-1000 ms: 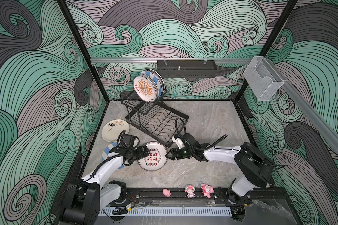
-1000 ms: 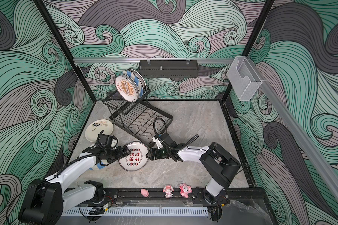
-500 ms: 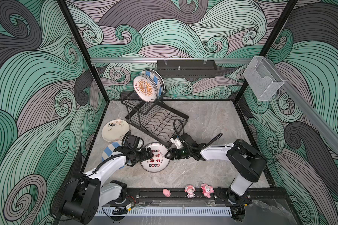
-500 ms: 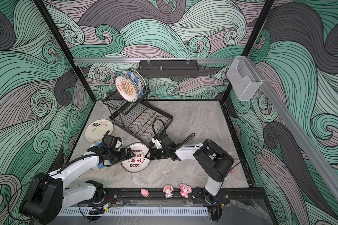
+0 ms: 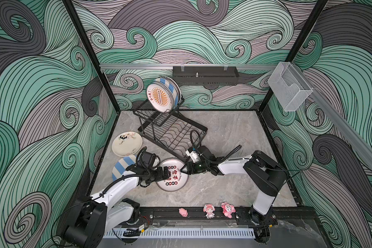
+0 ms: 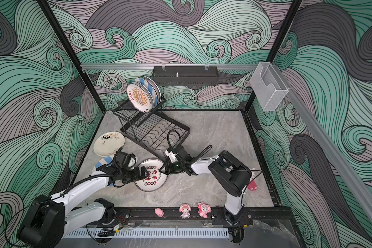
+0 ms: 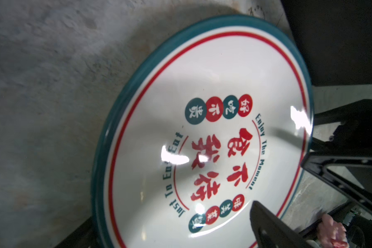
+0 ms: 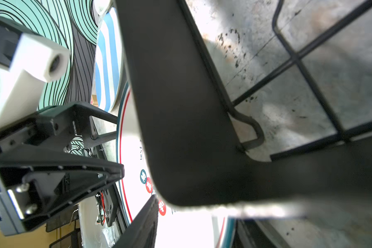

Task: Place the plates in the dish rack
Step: 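Grasp the red-text plate edge with the right gripper, tilting it up, then lift the red-text plate upright with the right gripper while the left gripper withdraws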

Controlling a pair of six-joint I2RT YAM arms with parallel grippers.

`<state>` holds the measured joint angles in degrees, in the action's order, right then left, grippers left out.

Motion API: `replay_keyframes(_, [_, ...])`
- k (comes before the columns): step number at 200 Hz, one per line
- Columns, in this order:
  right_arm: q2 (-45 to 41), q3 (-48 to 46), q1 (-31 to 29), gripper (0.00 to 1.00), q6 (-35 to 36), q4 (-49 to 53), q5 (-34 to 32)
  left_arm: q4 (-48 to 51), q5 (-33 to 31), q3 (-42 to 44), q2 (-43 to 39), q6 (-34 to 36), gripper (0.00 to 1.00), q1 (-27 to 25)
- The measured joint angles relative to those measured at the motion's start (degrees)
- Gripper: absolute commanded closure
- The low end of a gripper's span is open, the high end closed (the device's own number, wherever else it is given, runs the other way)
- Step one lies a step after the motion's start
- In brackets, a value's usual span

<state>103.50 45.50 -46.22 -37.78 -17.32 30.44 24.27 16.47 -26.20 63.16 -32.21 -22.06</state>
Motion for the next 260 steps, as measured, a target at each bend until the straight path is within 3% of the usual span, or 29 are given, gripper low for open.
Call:
replay_keyframes(168, [-2.05,0.39,0.48,0.9,-1.68,3.98,1.77,1.42,-1.09,-1.22,0.83,0.28,0.01,-4.46])
replay_keyframes(260, [-12.46,0.39,1.92,1.0,0.7,12.85,-0.31,4.74,-8.04,-5.42,-1.14,-0.9,0.01,-4.76])
